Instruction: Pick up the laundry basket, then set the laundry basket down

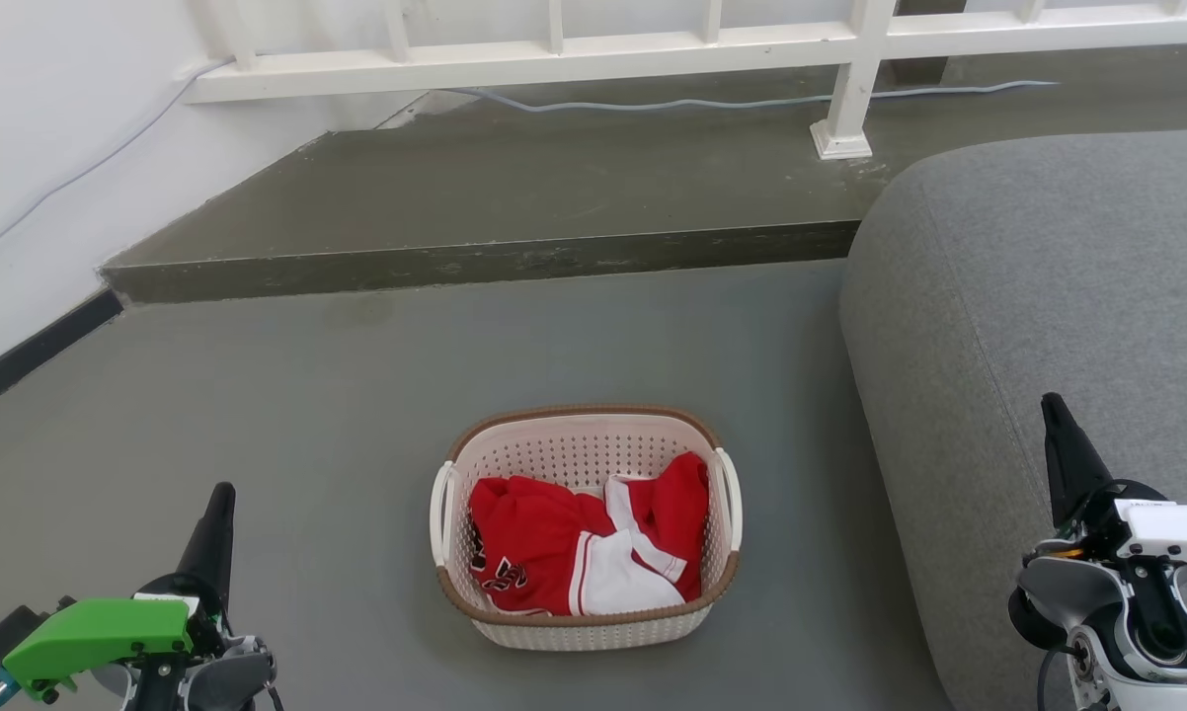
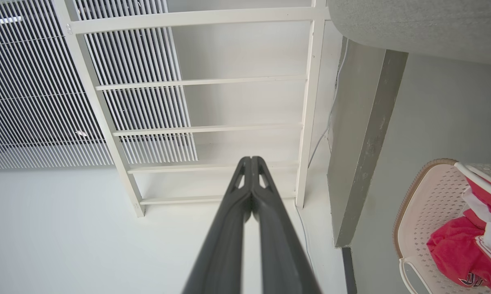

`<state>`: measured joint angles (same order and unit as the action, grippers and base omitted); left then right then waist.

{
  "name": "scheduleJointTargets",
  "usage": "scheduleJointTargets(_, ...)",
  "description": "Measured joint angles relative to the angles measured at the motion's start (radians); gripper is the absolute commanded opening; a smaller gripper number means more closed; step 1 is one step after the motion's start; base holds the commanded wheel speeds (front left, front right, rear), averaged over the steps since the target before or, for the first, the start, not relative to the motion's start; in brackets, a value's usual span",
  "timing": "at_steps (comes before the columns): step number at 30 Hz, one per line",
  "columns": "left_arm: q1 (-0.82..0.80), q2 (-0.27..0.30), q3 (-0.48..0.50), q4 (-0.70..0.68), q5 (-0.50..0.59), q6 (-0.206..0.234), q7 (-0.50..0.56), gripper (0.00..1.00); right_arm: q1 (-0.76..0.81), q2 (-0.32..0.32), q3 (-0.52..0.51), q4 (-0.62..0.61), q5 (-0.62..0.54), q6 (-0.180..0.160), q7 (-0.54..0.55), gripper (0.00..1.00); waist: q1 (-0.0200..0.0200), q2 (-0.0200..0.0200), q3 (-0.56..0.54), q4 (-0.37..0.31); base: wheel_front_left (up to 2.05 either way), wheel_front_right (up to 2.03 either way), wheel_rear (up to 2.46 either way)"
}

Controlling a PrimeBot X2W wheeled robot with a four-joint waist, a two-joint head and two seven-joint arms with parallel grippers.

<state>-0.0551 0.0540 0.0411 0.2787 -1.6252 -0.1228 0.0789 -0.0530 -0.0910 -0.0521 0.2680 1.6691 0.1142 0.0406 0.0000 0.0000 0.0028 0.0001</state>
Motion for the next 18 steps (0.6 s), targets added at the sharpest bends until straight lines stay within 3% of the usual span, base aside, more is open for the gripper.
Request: scheduleJointTargets(18, 0.0, 0.0, 0.001, 0.002, 0.0, 0.0, 0.0, 0.0, 0.0, 0.0, -0.002, 0.004, 0.0, 0.0, 0.0, 0.0, 0.0, 0.0, 0.0, 0.0, 0.0, 0.0, 0.0)
